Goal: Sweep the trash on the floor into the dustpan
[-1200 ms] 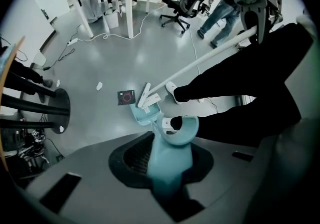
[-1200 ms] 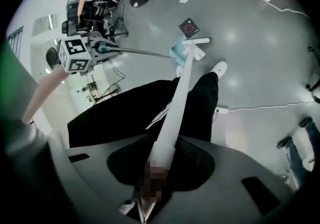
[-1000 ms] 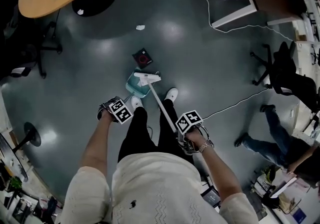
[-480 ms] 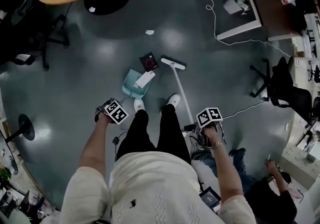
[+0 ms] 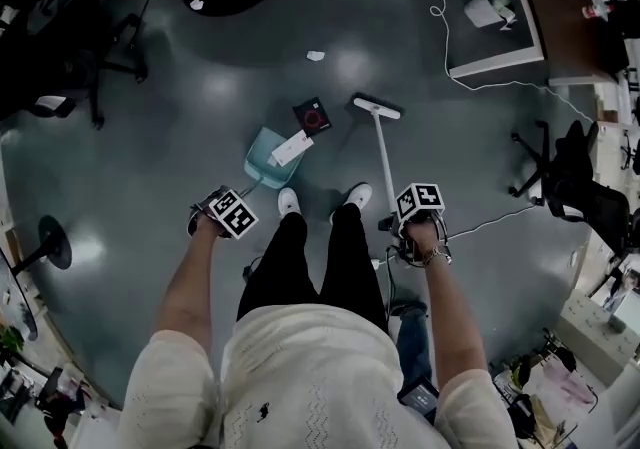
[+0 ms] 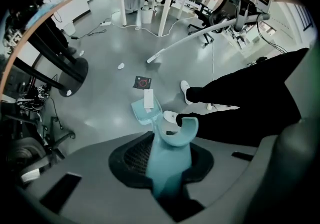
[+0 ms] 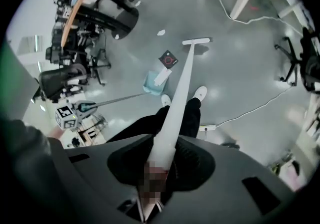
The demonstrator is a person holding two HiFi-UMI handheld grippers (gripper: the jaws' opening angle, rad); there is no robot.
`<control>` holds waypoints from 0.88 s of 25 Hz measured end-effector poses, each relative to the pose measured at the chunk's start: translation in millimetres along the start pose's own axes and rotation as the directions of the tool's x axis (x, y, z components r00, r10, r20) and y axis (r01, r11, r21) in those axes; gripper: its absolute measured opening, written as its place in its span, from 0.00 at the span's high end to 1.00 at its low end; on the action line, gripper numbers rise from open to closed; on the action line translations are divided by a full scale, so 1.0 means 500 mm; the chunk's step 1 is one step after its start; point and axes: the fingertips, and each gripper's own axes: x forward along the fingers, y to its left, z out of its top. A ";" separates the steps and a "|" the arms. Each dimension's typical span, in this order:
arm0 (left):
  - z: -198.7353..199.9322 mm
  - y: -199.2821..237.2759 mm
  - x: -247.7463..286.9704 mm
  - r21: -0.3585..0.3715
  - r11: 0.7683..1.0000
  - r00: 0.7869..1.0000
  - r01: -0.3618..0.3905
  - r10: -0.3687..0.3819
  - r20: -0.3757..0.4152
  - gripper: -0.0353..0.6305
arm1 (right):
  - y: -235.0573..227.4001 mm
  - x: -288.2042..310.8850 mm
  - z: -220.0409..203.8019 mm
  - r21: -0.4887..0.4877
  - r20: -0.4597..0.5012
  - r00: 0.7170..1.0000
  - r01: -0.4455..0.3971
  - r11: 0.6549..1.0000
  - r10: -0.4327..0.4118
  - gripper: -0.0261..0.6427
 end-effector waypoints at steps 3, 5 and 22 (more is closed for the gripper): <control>0.000 -0.013 0.007 -0.055 0.998 1.000 0.021 -0.020 0.013 0.81 | -0.012 0.025 -0.011 -0.179 -0.109 0.974 0.175 0.968 -0.197 0.79; -0.002 -0.022 0.014 -0.074 0.997 1.000 0.029 -0.028 0.013 0.81 | -0.014 0.037 -0.032 -0.317 -0.166 0.932 0.259 0.913 -0.322 0.79; 0.004 -0.004 0.023 -0.156 0.987 0.997 0.045 -0.033 0.075 0.81 | 0.111 0.043 -0.184 -0.601 -0.326 0.861 0.132 0.788 -0.392 0.79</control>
